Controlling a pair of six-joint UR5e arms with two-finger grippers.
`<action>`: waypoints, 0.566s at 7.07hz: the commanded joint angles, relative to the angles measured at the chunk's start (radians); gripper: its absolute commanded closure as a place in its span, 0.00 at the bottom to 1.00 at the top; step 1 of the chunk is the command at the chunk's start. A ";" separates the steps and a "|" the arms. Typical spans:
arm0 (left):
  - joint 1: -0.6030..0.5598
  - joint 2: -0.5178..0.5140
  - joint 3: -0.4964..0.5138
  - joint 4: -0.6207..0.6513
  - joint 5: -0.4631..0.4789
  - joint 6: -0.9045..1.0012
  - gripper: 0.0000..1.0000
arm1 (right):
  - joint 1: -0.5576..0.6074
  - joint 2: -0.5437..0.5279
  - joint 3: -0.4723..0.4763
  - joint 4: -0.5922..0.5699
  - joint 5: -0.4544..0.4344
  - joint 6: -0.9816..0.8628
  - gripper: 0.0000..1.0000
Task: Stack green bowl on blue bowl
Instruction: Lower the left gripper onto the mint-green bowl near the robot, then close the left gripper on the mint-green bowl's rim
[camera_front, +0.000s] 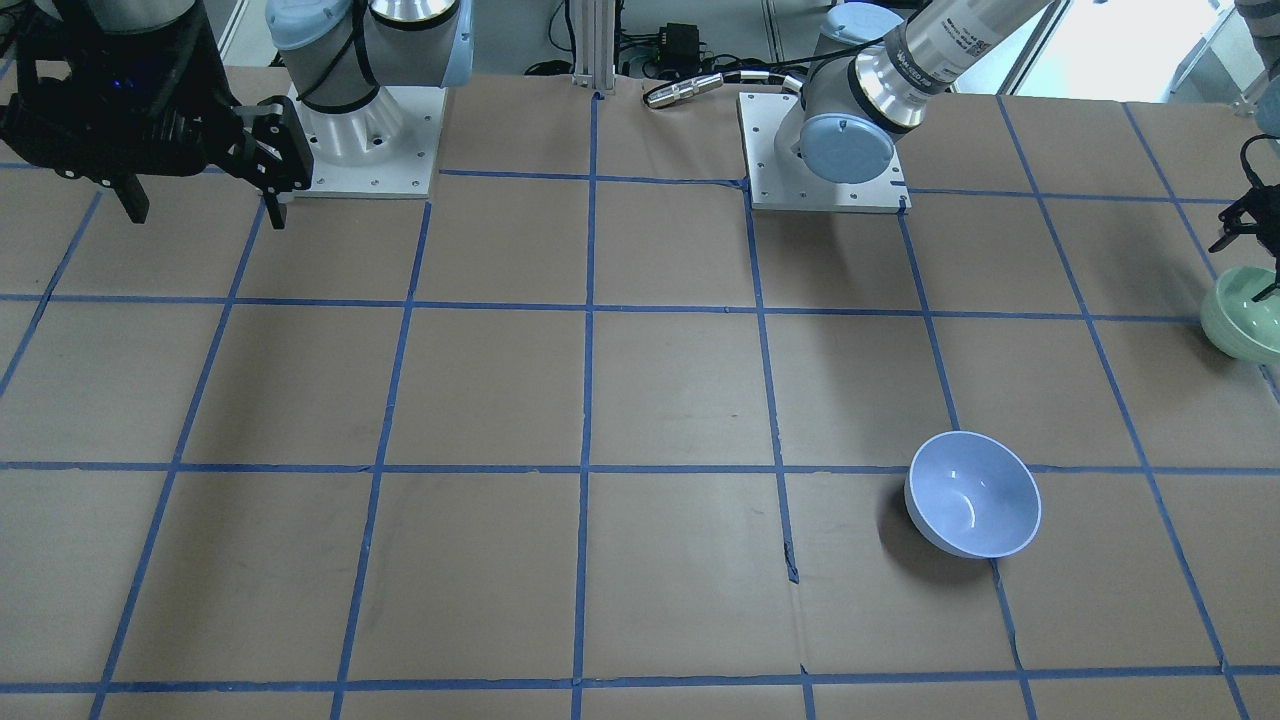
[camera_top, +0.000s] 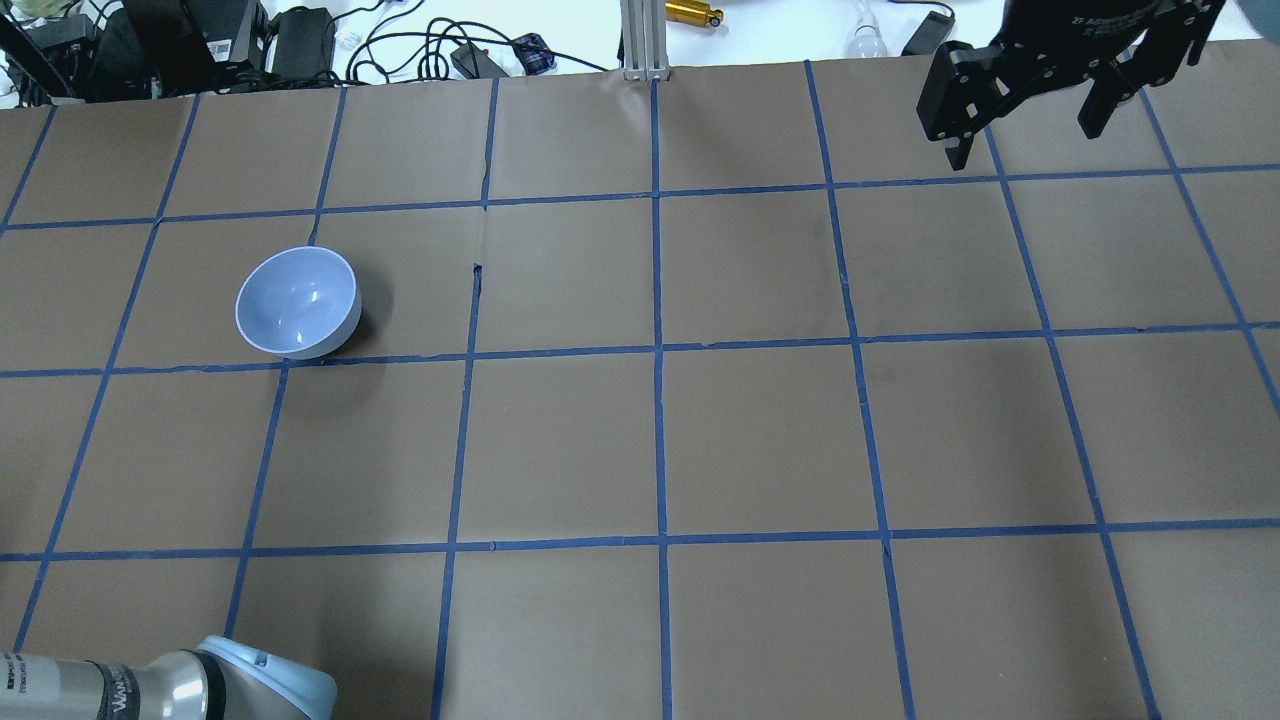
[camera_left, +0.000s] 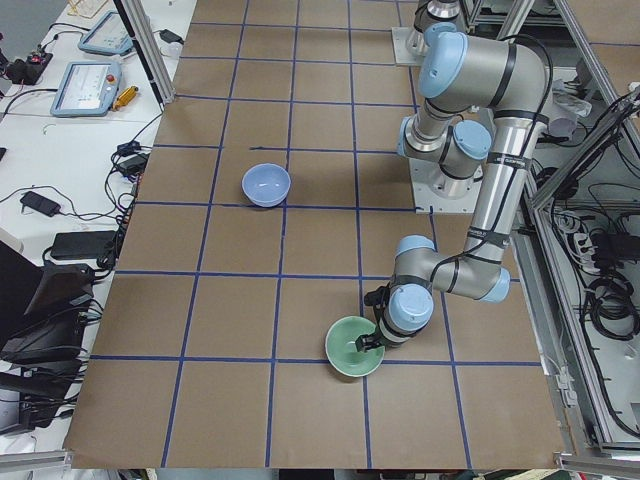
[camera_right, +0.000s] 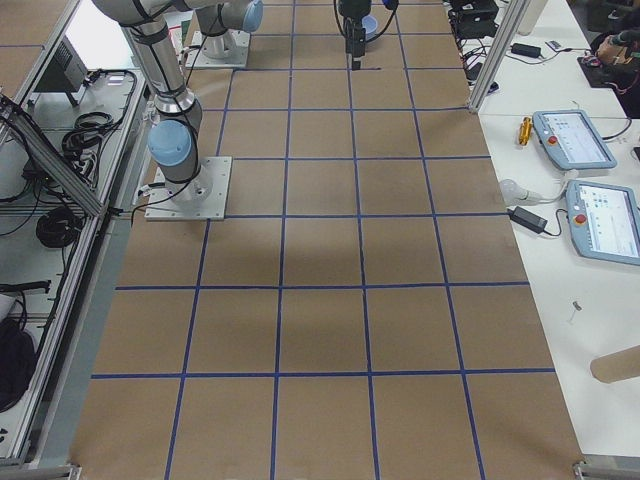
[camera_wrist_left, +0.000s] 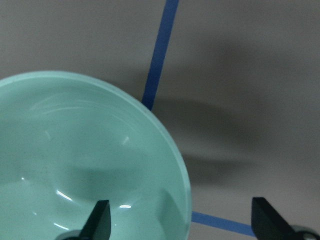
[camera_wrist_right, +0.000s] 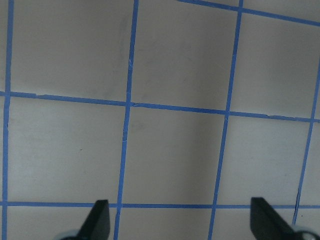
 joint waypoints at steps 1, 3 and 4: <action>0.001 -0.017 0.004 0.027 0.000 0.002 0.00 | -0.001 0.000 0.000 0.000 0.000 0.000 0.00; 0.001 -0.025 0.004 0.033 0.000 0.002 0.20 | -0.001 0.000 0.000 0.000 0.000 0.000 0.00; 0.001 -0.026 0.005 0.038 0.002 0.005 0.58 | 0.001 0.000 0.000 0.000 0.000 0.000 0.00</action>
